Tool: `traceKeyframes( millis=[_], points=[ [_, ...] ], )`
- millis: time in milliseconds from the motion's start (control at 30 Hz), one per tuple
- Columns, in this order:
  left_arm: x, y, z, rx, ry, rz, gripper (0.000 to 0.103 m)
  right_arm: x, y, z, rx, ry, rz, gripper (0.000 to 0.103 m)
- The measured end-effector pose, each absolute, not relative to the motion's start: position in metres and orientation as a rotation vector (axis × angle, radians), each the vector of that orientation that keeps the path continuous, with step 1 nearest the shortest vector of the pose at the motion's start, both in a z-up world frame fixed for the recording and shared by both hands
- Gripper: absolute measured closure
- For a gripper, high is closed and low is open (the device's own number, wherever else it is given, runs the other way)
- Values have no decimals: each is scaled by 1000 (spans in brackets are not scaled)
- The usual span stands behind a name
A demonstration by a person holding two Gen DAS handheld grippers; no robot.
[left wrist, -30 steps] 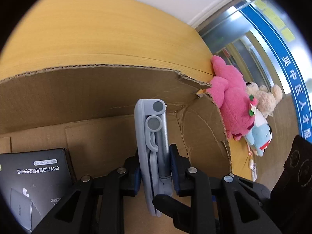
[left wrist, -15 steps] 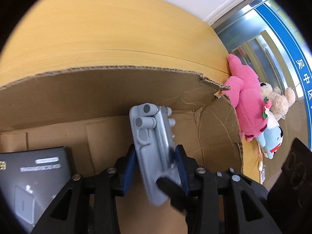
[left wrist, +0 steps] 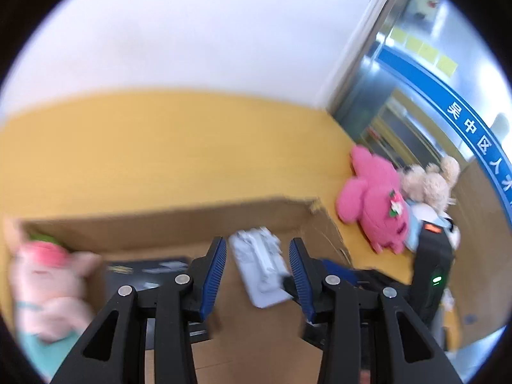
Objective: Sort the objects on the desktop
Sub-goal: 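Lower the phone stand into the cardboard box and open both grippers, then move both grippers to the black sunglasses and close on one lens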
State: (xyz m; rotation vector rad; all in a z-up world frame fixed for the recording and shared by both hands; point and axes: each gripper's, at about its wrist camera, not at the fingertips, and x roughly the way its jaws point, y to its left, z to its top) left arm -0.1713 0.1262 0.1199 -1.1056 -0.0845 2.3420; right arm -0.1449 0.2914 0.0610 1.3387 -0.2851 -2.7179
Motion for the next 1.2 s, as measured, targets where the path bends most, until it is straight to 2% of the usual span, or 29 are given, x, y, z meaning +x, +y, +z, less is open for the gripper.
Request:
traceKeyframes(
  millis=[33, 67, 100, 133, 267, 367, 500, 567, 600, 633, 700, 767, 800, 833, 867, 900, 967, 1000, 1033, 1200],
  points=[
    [-154, 116, 134, -1022, -57, 2406, 46, -139, 289, 71, 1312, -270, -2738, 19],
    [-139, 107, 144, -955, -42, 2453, 39, -130, 288, 83, 1280, -245, -2756, 14],
    [-126, 99, 153, -891, -32, 2502, 27, -129, 294, 90, 1258, -216, -2768, 8],
    [-108, 87, 163, -814, -21, 2564, 21, -121, 301, 96, 1245, -183, -2768, 6],
    [-45, 52, 187, -617, 123, 2751, 20, -85, 318, 127, 1162, -108, -2783, 3],
    [-9, 32, 188, -599, 208, 2823, 20, -43, 301, 150, 1057, -39, -2824, 0],
    [27, 12, 179, -642, 225, 2847, 20, 8, 286, 167, 975, 25, -2818, 1],
    [44, 9, 173, -653, 242, 2861, 20, 28, 277, 168, 944, 59, -2806, 20],
    [51, 8, 170, -662, 254, 2869, 20, 37, 274, 167, 953, 60, -2778, 47],
    [57, 6, 167, -673, 266, 2877, 21, 44, 273, 166, 976, 38, -2748, 64],
    [67, 4, 162, -677, 262, 2882, 24, 53, 272, 159, 991, 0, -2715, 64],
    [76, -1, 158, -695, 201, 2843, 54, 65, 267, 153, 974, 21, -2710, 55],
    [77, -3, 156, -726, 175, 2818, 79, 71, 265, 153, 965, 29, -2699, 36],
    [77, -5, 151, -771, 152, 2797, 82, 79, 262, 153, 956, 35, -2683, 11],
    [78, -6, 147, -803, 143, 2789, 82, 85, 261, 153, 944, 44, -2674, 5],
    [80, -6, 144, -814, 144, 2794, 81, 93, 259, 152, 928, 59, -2661, 3],
    [83, -8, 137, -834, 135, 2807, 60, 103, 256, 148, 926, 86, -2620, 3],
    [85, -10, 134, -843, 114, 2809, 33, 108, 255, 145, 935, 99, -2589, 3],
    [89, -14, 131, -830, 73, 2811, 19, 112, 253, 139, 951, 113, -2551, 3],
    [101, -30, 106, -886, -42, 2770, 19, 138, 230, 97, 1053, 259, -2308, 3]
  ],
)
